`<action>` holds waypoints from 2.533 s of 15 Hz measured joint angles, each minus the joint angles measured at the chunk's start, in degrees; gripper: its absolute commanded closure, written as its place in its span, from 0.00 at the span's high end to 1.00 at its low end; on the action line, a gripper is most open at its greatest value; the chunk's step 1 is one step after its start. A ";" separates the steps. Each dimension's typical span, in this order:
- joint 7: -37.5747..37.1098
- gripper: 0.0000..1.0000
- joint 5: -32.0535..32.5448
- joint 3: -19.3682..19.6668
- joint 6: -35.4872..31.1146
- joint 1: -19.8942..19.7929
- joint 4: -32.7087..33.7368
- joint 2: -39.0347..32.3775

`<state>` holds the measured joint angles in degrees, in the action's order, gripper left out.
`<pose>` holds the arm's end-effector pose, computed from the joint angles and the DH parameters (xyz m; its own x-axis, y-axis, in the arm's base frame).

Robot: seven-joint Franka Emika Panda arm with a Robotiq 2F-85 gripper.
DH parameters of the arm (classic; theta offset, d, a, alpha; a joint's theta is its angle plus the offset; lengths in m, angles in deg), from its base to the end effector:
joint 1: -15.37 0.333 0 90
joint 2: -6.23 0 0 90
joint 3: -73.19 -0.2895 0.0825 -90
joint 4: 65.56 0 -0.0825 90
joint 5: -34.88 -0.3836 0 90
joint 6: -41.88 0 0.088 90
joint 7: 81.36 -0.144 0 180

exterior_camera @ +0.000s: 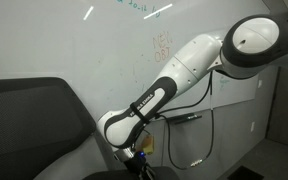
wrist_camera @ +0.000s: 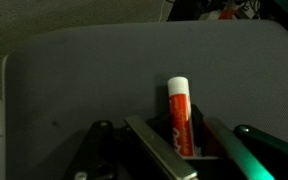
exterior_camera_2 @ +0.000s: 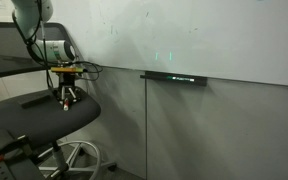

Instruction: Use the red marker to write on the whiteboard.

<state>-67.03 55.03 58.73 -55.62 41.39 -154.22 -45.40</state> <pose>0.4556 0.3329 0.0507 0.2969 0.7089 -0.6397 0.8693 -0.4780 -0.1262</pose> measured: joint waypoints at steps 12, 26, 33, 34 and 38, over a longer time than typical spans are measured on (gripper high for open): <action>-0.71 0.06 4.88 0.24 0.09 0.53 0.14 2.61; -12.60 0.06 15.54 3.57 -0.69 0.40 -1.27 21.26; -20.84 0.06 24.79 6.23 -0.70 -0.05 -0.08 23.58; -21.87 0.06 26.33 6.45 -0.70 -0.11 0.17 23.48; -24.82 0.06 29.62 6.70 -0.50 -0.31 1.23 22.88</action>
<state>-91.84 84.65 65.42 -56.13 41.08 -152.99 -22.52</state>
